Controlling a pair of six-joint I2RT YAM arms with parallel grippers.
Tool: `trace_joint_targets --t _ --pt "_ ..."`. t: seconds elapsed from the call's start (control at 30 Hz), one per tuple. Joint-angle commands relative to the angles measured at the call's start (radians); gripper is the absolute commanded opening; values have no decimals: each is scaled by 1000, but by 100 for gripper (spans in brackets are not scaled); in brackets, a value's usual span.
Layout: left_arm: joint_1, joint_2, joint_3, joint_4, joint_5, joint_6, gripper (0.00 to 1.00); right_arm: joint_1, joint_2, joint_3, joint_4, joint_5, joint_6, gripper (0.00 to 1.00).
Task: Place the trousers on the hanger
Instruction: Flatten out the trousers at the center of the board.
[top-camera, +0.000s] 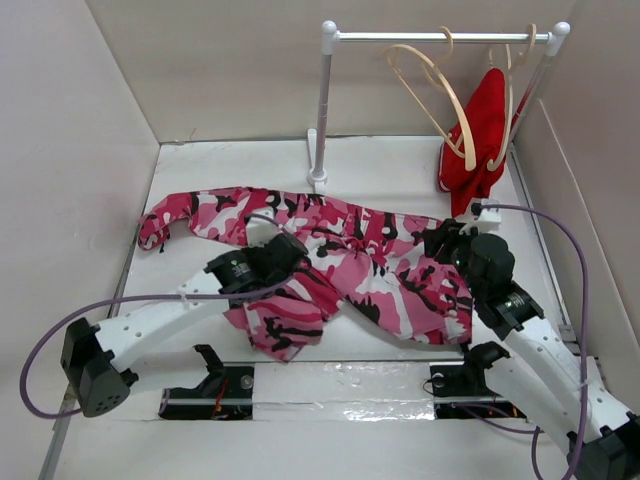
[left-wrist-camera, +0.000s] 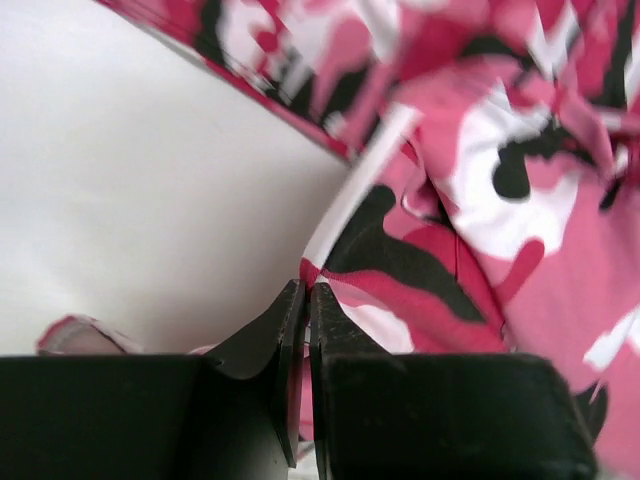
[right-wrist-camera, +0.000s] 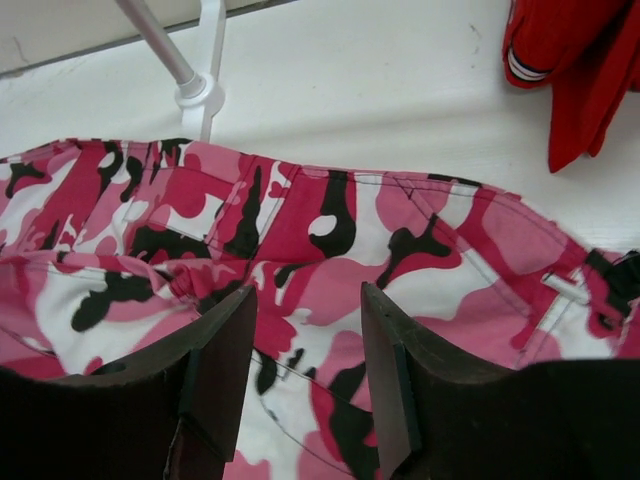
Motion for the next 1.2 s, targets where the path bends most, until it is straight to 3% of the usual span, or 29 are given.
trace_joint_targets --t 0.0,0.07,0.2,0.27,0.43,0.67,0.97,1.1,1.17 --pt "99 -26 85 -105 -123 79 0 6 -18 -4 3 73 19 56" --pt "159 -37 157 -88 -109 174 0 -3 -18 -21 10 86 24 60" --pt "199 -27 261 -73 -40 274 0 -34 24 -44 3 154 87 83" --pt "199 -17 289 -75 -32 289 0 -60 60 -57 3 154 128 86" --pt "199 -7 283 -45 -8 320 0 -237 118 -99 17 73 185 84" --pt "208 -77 226 40 44 366 0 -529 208 -139 56 -220 188 80" --pt "208 -181 122 166 66 405 0 -632 394 -165 90 -404 199 71" --pt "208 -252 76 231 119 421 0 -658 425 -166 138 -426 217 58" --pt "208 -280 62 241 132 420 0 -672 437 -157 138 -437 229 56"
